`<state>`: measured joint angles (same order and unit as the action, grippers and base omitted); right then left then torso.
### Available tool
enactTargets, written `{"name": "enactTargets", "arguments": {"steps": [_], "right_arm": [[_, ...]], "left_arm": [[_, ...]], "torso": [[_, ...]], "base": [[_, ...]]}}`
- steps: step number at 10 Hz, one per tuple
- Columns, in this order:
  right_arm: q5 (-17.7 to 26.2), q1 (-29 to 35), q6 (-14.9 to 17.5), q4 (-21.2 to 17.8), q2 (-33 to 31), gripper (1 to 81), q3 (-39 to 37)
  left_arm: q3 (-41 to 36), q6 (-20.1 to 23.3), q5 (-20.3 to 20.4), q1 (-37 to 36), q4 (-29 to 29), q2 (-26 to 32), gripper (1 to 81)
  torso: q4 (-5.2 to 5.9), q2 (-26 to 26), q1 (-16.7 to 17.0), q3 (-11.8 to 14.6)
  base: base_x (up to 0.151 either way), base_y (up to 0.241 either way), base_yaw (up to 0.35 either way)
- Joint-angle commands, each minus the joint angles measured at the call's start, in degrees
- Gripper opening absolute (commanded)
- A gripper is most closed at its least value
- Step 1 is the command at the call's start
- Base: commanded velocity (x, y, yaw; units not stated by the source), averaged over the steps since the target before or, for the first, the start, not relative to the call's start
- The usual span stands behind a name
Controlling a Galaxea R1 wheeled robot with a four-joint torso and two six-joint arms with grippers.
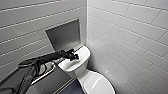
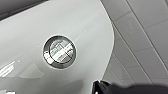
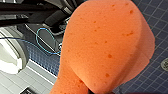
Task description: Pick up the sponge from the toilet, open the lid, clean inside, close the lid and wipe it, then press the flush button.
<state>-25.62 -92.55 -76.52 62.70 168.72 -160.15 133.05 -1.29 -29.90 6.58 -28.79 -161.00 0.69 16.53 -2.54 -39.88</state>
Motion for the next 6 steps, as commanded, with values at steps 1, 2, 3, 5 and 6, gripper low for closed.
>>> {"name": "enactTargets", "arguments": {"steps": [1,2,3,5,6], "right_arm": [[1.81,-1.98,-0.12,0.85,-0.73,1.0,-0.15],[1.81,-2.07,-0.12,1.02,-0.73,1.0,0.02],[1.72,-2.07,-0.04,1.02,-0.73,1.0,0.11],[1.63,-1.98,-0.03,1.11,-0.46,1.0,0.20],[1.37,-1.99,-0.03,1.02,-0.46,1.0,0.20]], "left_arm": [[3.70,0.24,-2.79,-10.40,1.10,-2.31,1.0],[5.46,0.24,-2.79,-11.10,1.72,-3.27,1.0],[7.04,0.24,-2.79,-12.15,1.73,-3.89,1.0],[8.02,0.24,-2.79,-14.62,1.99,-4.25,1.0],[8.02,0.24,-2.62,-15.41,1.99,-4.33,1.0]], "torso": [[0.00,0.00,0.00,0.00],[0.00,0.00,0.00,0.00],[0.00,0.00,0.00,0.00],[0.00,0.00,0.00,-0.30],[0.00,0.00,0.00,-0.78]], "base": [[0.000,0.000,0.000],[0.000,0.000,0.000],[0.000,0.000,0.000],[0.000,0.000,0.000],[0.000,0.000,0.000]]}}
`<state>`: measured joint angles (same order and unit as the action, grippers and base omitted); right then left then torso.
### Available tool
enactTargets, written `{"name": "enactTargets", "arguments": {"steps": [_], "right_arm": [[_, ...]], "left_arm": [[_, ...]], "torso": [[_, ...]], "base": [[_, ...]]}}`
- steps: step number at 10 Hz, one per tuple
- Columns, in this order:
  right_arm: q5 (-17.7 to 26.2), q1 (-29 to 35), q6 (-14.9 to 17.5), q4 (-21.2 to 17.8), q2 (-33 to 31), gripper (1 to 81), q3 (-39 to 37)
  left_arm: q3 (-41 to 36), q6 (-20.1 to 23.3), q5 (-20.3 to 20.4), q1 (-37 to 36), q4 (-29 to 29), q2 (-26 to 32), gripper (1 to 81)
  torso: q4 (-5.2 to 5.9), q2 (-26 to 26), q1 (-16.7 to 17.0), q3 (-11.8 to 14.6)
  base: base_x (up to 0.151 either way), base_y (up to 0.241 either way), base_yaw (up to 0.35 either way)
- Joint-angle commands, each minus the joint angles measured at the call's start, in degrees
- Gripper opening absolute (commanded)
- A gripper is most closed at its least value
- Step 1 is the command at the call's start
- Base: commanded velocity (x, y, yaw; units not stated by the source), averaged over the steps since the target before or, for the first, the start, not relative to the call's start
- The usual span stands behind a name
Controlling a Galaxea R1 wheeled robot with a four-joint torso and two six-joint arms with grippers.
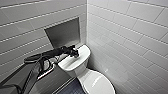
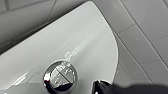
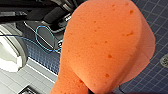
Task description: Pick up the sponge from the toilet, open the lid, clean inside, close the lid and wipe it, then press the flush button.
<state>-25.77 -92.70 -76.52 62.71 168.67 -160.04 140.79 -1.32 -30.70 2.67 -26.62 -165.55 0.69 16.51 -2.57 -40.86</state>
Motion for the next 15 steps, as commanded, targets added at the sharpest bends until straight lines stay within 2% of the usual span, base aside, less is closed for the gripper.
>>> {"name": "enactTargets", "arguments": {"steps": [1,6,7,9,10,14,15], "right_arm": [[1.51,-1.84,-0.03,1.01,-0.33,1.0,0.09],[1.51,-1.93,-0.03,0.92,0.03,1.0,0.18],[1.51,-1.93,-0.03,1.01,0.20,1.0,0.26],[1.51,-1.84,-0.03,1.01,0.29,1.0,0.26],[1.51,-1.84,-0.03,1.01,0.29,1.0,0.26],[1.51,-2.10,-0.03,1.10,0.47,1.0,0.35],[1.51,-2.10,0.06,1.19,0.55,1.0,0.44]], "left_arm": [[0.36,0.26,-1.65,-11.85,-0.09,0.21,1.0],[8.35,0.88,-1.30,-11.85,0.43,-1.72,1.0],[9.59,0.79,-0.51,-11.76,2.97,-2.42,1.0],[10.56,0.79,0.37,-11.50,3.86,-2.77,1.0],[10.56,0.79,0.81,-11.41,3.95,-2.77,1.0],[10.65,0.79,2.75,-9.39,4.83,-2.86,1.0],[10.65,0.79,2.92,-8.60,5.18,-2.95,1.0]], "torso": [[0.00,0.00,0.00,0.00],[0.00,-0.02,-0.02,-0.02],[0.00,-0.02,-0.02,-0.02],[0.00,-0.02,-0.02,-1.71],[0.00,0.00,-0.02,-0.40],[0.00,-0.05,-0.04,-1.12],[0.00,-0.05,-0.04,-5.35]], "base": [[0.000,0.000,0.000],[0.000,0.000,0.000],[0.000,0.000,0.000],[0.000,0.000,0.000],[0.000,0.000,0.000],[0.000,0.000,0.000],[0.000,0.000,0.000]]}}
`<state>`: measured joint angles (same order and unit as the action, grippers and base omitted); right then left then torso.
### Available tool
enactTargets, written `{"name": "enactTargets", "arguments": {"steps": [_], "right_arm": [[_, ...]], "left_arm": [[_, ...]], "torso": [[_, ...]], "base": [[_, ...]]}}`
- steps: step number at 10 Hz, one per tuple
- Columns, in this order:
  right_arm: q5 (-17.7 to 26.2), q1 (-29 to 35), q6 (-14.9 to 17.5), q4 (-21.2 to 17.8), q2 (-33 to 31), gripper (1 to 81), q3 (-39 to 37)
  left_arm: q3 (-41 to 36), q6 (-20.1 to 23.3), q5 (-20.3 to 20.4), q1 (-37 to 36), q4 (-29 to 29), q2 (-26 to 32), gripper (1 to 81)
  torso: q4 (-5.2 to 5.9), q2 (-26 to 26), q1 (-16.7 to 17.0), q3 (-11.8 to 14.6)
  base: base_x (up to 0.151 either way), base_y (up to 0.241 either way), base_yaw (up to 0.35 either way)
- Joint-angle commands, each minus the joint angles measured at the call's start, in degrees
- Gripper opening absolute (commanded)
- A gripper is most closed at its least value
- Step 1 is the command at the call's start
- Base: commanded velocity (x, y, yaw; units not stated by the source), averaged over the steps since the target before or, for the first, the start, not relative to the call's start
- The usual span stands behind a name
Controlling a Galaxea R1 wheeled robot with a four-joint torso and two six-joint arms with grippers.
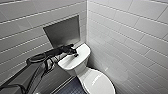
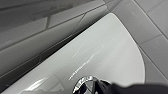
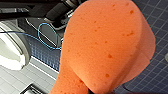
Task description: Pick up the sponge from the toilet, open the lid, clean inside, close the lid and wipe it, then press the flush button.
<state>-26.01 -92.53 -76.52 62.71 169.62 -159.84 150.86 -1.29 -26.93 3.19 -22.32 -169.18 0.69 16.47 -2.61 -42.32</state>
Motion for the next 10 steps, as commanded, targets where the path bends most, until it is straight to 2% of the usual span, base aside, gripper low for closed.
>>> {"name": "enactTargets", "arguments": {"steps": [1,3,8,9,10], "right_arm": [[1.67,-2.27,0.06,1.19,-0.31,1.0,0.33],[1.06,-2.27,0.06,1.19,-0.31,1.0,0.42],[0.97,-1.84,0.06,1.19,0.04,1.0,0.42],[0.97,-1.75,0.06,1.19,0.13,1.0,0.42],[0.97,-1.66,0.06,1.28,0.22,1.0,0.42]], "left_arm": [[0.58,0.76,-0.93,-8.69,0.96,0.68,1.0],[0.58,0.85,-0.93,-7.28,1.23,0.51,1.0],[0.23,0.76,-1.20,-6.83,1.76,-0.28,1.0],[-0.21,0.50,-1.63,-7.97,1.49,-0.20,1.0],[-2.30,0.50,-3.80,-10.26,-0.16,0.93,1.0]], "torso": [[0.00,0.00,0.00,0.09],[0.00,0.00,-0.02,-0.94],[0.00,0.00,-0.02,-0.98],[0.00,0.00,-0.02,-0.98],[0.00,0.00,-0.02,-0.98]], "base": [[0.000,0.000,0.000],[0.000,0.000,0.000],[0.000,0.000,0.000],[0.000,0.000,0.000],[0.000,0.000,0.000]]}}
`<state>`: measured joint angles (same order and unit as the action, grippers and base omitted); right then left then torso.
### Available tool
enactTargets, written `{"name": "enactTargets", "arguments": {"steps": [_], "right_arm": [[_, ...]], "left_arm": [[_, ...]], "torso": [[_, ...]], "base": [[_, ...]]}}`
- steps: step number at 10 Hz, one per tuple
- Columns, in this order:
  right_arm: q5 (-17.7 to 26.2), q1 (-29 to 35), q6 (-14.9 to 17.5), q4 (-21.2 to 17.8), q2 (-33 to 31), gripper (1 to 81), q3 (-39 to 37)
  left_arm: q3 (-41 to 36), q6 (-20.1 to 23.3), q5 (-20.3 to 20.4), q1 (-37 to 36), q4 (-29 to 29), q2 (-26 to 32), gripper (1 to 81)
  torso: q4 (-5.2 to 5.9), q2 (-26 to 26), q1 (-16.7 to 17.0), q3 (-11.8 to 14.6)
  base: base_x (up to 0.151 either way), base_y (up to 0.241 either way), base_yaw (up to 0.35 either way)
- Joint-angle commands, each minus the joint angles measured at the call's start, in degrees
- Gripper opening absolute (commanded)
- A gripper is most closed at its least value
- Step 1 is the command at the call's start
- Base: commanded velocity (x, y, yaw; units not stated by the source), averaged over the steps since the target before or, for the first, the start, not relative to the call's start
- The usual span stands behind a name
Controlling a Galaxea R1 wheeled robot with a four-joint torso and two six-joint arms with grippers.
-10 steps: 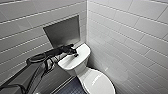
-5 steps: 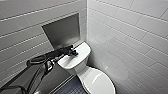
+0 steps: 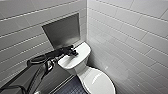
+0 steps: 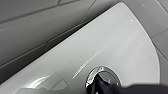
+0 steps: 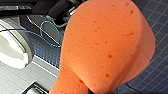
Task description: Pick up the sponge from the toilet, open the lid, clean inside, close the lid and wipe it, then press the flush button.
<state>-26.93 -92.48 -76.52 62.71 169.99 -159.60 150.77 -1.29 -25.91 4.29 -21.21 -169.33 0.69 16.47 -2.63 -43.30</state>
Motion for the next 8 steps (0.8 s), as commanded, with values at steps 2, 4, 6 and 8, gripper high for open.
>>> {"name": "enactTargets", "arguments": {"steps": [2,4,6,8], "right_arm": [[1.88,-1.62,0.06,1.28,-0.06,1.0,0.18],[1.88,-1.18,0.06,1.45,0.03,1.0,0.18],[1.97,-0.92,0.06,1.28,0.47,1.0,0.18],[1.97,-0.83,0.06,0.75,0.29,1.0,-0.18]], "left_arm": [[-10.80,0.41,-6.97,-14.26,-6.64,6.08,1.0],[-20.34,0.24,-6.70,-14.44,-7.00,10.49,1.0],[-26.32,0.24,-6.70,-14.44,-7.00,13.84,1.0],[-33.94,0.41,-6.97,-11.12,-6.74,18.74,1.0]], "torso": [[0.00,0.00,0.00,-0.02],[0.00,0.00,0.00,-0.02],[0.00,-0.02,-0.02,-0.02],[0.00,-0.02,-0.02,-0.02]], "base": [[0.000,0.000,0.000],[0.000,0.000,0.000],[0.000,0.000,0.000],[0.000,0.000,0.000]]}}
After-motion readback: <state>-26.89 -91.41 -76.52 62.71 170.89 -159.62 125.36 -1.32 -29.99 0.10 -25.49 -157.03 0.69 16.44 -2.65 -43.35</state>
